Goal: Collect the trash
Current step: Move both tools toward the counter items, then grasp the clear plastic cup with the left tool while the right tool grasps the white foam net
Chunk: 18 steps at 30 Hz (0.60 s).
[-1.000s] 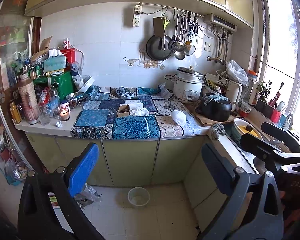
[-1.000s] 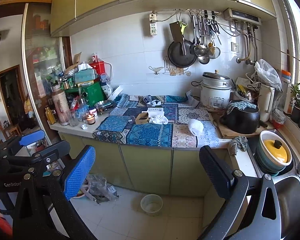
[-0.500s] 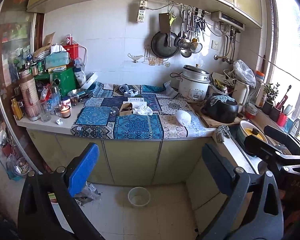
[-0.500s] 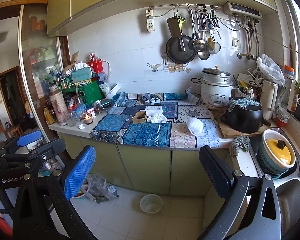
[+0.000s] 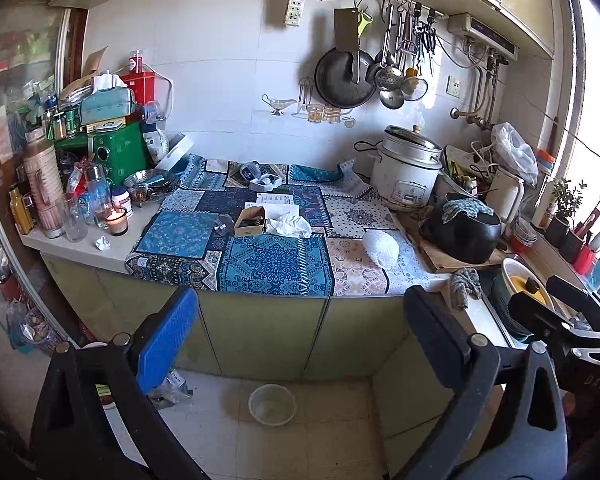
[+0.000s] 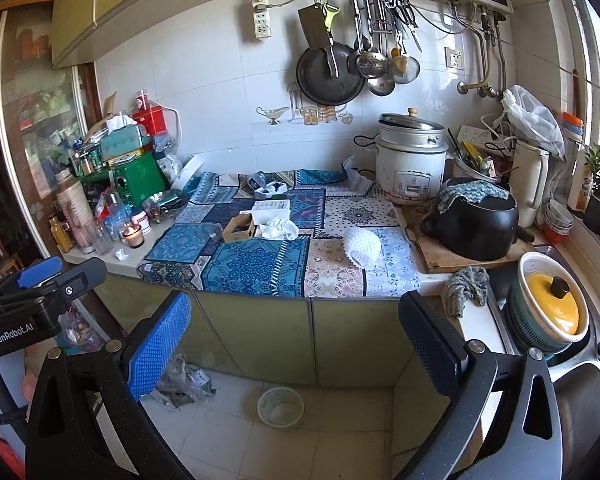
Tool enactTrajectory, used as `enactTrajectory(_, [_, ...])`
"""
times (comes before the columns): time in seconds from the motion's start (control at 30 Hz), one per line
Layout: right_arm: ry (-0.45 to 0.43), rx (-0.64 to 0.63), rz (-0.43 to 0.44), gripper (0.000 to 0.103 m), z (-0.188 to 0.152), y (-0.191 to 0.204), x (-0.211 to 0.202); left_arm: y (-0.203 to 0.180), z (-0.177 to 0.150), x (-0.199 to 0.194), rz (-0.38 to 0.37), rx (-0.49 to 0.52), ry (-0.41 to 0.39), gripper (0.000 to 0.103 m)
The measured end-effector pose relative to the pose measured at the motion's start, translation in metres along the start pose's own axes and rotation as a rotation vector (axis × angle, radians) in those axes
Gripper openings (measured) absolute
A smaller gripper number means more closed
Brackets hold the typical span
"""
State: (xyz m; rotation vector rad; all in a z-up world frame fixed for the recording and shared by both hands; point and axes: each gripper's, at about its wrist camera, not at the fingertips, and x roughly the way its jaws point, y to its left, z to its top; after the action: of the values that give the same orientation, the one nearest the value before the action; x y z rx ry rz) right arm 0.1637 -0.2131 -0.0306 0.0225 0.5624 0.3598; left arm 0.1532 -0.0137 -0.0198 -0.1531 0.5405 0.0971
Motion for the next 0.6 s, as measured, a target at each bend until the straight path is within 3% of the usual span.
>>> enactTrajectory(0.37, [0.066,0.097,-0.149,0.103,0.029,-0.008,0.096,0.05,0.055,0.129,0.004,0.006,0.025,0.103])
enactTrajectory(0.6, [0.145,0.143,-0.263,0.103,0.041,-0.025,0.177,0.086,0.078,0.254,0.006,0.04,0.171,0.103])
